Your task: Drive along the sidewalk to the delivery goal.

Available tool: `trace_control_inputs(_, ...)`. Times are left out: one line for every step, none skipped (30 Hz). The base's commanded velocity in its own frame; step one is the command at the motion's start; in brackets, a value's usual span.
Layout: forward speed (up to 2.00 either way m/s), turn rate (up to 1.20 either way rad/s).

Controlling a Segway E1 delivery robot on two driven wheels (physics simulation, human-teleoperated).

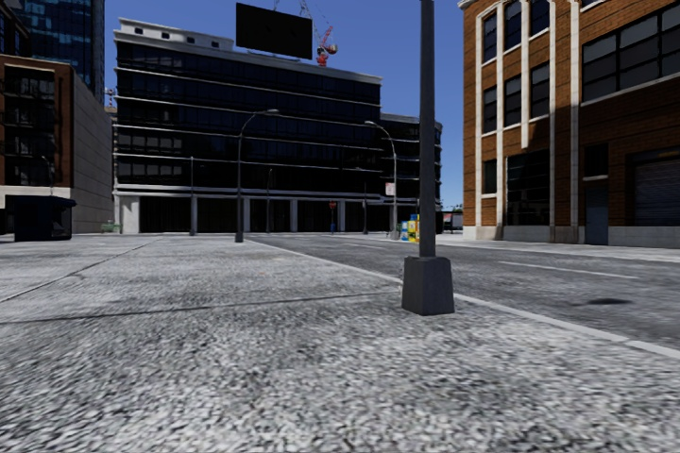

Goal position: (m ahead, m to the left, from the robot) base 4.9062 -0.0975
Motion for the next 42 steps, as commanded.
trace_control_inputs(2.00, 0.00)
trace_control_inputs(2.00, 0.00)
trace_control_inputs(2.00, 0.00)
trace_control_inputs(2.00, 0.00)
trace_control_inputs(2.00, 0.00)
trace_control_inputs(2.00, 0.00)
trace_control_inputs(2.00, 0.00)
trace_control_inputs(2.00, 0.00)
trace_control_inputs(2.00, 0.00)
trace_control_inputs(2.00, 0.00)
trace_control_inputs(2.00, 0.00)
trace_control_inputs(2.00, 0.00)
trace_control_inputs(2.00, 0.00)
trace_control_inputs(2.00, 0.00)
trace_control_inputs(2.00, 0.00)
trace_control_inputs(2.00, 0.00)
trace_control_inputs(2.00, 0.00)
trace_control_inputs(2.00, 0.00)
trace_control_inputs(2.00, 0.00)
trace_control_inputs(2.00, 0.00)
trace_control_inputs(2.00, 0.00)
trace_control_inputs(2.00, 0.00)
trace_control_inputs(2.00, 0.00)
trace_control_inputs(2.00, 0.00)
trace_control_inputs(2.00, 0.00)
trace_control_inputs(2.00, 0.00)
trace_control_inputs(2.00, 0.00)
trace_control_inputs(2.00, 0.00)
trace_control_inputs(2.00, 0.00)
trace_control_inputs(2.00, 0.00)
trace_control_inputs(2.00, 0.00)
trace_control_inputs(2.00, 0.00)
trace_control_inputs(1.94, 0.00)
trace_control_inputs(1.78, 0.00)
trace_control_inputs(1.61, 0.00)
trace_control_inputs(1.51, 0.00)
trace_control_inputs(1.51, 0.00)
trace_control_inputs(1.45, 0.00)
trace_control_inputs(1.39, 0.00)
trace_control_inputs(1.36, 0.00)
trace_control_inputs(1.36, 0.00)
trace_control_inputs(1.35, 0.00)
